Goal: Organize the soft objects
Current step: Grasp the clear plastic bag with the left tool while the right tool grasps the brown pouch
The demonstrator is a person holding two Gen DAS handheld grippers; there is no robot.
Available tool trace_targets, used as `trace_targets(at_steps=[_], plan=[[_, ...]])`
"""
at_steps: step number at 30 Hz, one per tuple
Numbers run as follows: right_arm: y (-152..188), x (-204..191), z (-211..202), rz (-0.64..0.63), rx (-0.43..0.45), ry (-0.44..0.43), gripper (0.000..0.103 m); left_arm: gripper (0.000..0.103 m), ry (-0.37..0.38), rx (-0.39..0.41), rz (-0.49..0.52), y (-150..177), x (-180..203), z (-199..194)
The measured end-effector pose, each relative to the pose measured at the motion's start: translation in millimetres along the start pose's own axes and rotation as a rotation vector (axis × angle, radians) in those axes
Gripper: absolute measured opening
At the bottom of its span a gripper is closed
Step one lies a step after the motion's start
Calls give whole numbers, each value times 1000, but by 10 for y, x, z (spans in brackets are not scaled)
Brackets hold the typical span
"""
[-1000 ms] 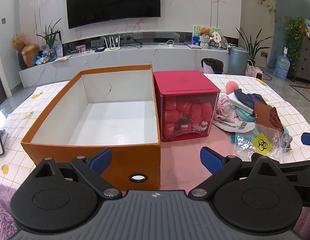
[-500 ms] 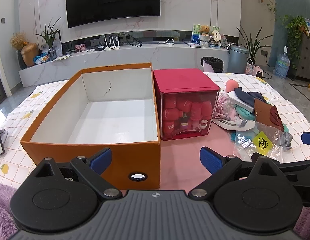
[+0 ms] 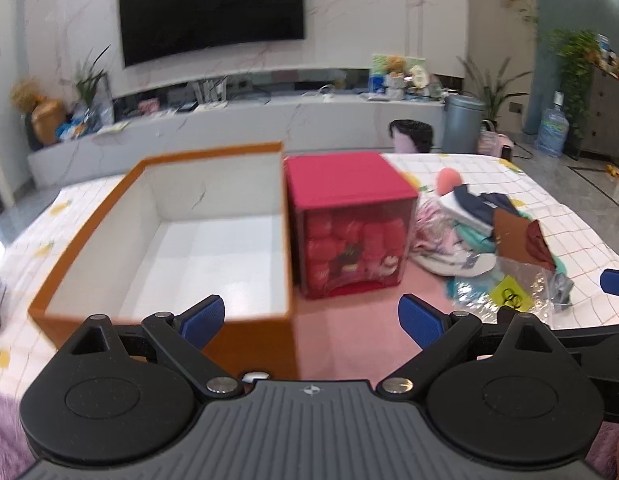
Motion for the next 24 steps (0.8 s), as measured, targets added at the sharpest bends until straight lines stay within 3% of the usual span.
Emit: trace_targets(at_steps=[10,17,21,24], plan=[[-128,508,322,94,-74,111,100,103,75,26,114,-189,383,109],[-235,962,839,183,-185,106,100,103,227,9,187,-126,886,217],[-206,1015,1210,170,-253,60,100,103,380,-5,219,4,1236,307],[-144,973,1495,118,-299,19,100,103,415,8,229,75,1397,428]])
Point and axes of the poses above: each gripper's, at about its wrist camera, not at the fingertips, and z roughly the way its jaws point, x to its right, y to its underside, the point moved 9 cm from there along z, roughly the way its jaws point, and after that the axes turned 11 degrees about x, right-handed, at the moved point
